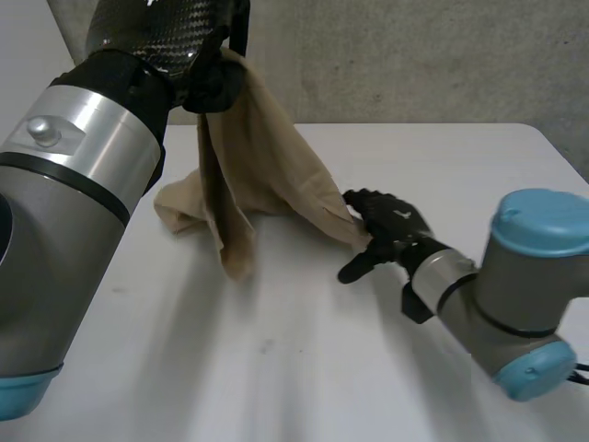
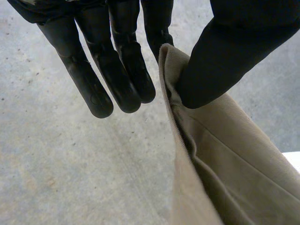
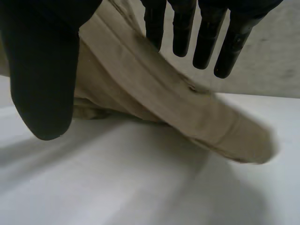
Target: Fold the shorts.
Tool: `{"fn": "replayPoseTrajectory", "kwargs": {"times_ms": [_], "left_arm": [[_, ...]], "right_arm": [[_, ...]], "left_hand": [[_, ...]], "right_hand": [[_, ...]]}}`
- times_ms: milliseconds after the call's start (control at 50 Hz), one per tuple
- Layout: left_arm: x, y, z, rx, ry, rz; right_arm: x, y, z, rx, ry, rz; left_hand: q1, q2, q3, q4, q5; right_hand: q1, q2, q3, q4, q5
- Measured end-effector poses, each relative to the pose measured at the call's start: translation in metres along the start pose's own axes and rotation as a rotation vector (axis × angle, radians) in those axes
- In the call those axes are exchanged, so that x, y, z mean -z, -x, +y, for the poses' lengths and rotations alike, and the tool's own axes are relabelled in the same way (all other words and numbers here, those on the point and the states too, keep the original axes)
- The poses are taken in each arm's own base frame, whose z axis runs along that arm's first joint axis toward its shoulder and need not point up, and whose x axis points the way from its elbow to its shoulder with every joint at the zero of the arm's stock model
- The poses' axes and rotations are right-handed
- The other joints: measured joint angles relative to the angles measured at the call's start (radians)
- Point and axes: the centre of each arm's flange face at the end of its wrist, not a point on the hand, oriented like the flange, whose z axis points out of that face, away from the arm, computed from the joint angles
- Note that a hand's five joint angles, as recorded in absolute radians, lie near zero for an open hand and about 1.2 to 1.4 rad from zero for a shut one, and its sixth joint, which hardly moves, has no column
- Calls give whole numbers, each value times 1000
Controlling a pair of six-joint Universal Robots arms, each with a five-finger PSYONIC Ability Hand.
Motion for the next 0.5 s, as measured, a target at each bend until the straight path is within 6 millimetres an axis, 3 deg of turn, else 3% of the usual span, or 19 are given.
{"fn": "replayPoseTrajectory", "kwargs": {"times_ms": [80, 180, 200, 280, 320, 400, 500], "left_arm": [[2, -4, -4, 6, -7, 11], [7, -6, -11, 13, -20, 19], [8, -6, -12, 14, -23, 19], [12, -4, -18, 15, -36, 16], [13, -3, -19, 15, -36, 13], [15, 0, -19, 12, -27, 8], [16, 6, -18, 4, -15, -8]], "right_arm": [[-11, 10, 12, -18, 6, -18], [-31, 1, 20, -40, -27, 88], [-33, -1, 20, -39, -33, 103], [-38, -6, 19, -19, -50, 123], [-39, -7, 17, -7, -55, 109], [-37, -19, 5, 29, -63, 55], [-26, -49, -30, 115, -112, 48]], "left_hand": [[0, 0, 0, 0, 0], [0, 0, 0, 0, 0], [0, 0, 0, 0, 0], [0, 0, 0, 0, 0], [0, 0, 0, 0, 0], [0, 0, 0, 0, 0], [0, 0, 0, 0, 0]], "right_hand": [[0, 0, 0, 0, 0], [8, 3, 22, 11, 27], [57, 56, 87, 61, 81], [657, 744, 745, 732, 703], [709, 840, 853, 846, 820], [709, 848, 873, 874, 848], [709, 848, 873, 874, 848]]}}
